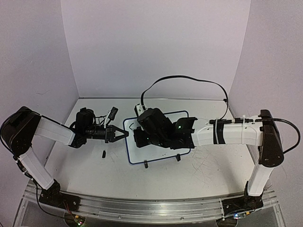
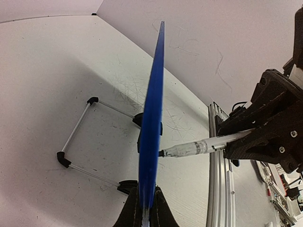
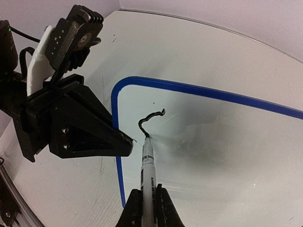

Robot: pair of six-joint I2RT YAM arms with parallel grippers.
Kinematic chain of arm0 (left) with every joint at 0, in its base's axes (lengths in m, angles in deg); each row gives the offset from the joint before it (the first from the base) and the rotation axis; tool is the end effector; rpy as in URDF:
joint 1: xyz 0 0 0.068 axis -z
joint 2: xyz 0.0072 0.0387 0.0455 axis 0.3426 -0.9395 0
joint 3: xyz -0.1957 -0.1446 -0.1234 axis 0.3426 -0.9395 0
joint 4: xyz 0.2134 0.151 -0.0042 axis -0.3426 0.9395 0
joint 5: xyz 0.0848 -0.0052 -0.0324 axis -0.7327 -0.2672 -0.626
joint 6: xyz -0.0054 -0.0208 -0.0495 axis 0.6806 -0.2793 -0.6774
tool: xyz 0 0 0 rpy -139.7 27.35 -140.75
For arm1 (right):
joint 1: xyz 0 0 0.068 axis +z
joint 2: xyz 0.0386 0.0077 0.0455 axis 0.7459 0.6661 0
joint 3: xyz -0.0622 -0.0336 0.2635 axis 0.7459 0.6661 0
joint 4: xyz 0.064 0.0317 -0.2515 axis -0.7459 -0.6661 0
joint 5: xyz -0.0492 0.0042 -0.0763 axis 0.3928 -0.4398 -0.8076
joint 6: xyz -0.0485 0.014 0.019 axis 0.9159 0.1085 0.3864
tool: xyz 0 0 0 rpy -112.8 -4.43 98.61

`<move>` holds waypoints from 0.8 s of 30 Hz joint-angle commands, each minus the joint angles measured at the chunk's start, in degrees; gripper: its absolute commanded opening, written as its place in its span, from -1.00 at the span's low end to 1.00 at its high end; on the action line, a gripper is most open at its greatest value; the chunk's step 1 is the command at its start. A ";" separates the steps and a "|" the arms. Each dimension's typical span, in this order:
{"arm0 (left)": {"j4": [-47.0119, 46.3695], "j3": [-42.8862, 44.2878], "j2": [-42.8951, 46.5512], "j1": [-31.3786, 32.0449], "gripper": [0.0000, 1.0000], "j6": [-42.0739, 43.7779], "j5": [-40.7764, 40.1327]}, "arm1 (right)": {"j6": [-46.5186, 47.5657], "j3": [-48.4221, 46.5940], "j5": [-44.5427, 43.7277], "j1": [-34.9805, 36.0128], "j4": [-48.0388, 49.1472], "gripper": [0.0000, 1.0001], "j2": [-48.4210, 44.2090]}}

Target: Write a sentence on the whiteboard

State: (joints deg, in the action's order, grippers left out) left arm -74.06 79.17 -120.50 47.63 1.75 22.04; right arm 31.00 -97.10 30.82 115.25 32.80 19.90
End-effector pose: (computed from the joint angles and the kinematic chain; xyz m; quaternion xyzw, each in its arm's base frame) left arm 0.2616 -0.1685 0.1770 0.3156 0.7062 -0.5299 0.3477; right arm 0.1793 0.3945 0.2695 -0.2404 0.8408 0.2382 0.4226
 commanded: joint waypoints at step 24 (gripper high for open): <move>-2.27 -0.51 2.34 0.18 -1.00 0.77 1.13 | -3.16 3.29 -5.05 0.63 -2.21 -1.00 -3.43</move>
State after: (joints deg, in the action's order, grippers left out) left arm -74.08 79.17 -120.49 47.66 1.79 22.11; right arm 28.90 -94.49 28.29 115.82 32.01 18.42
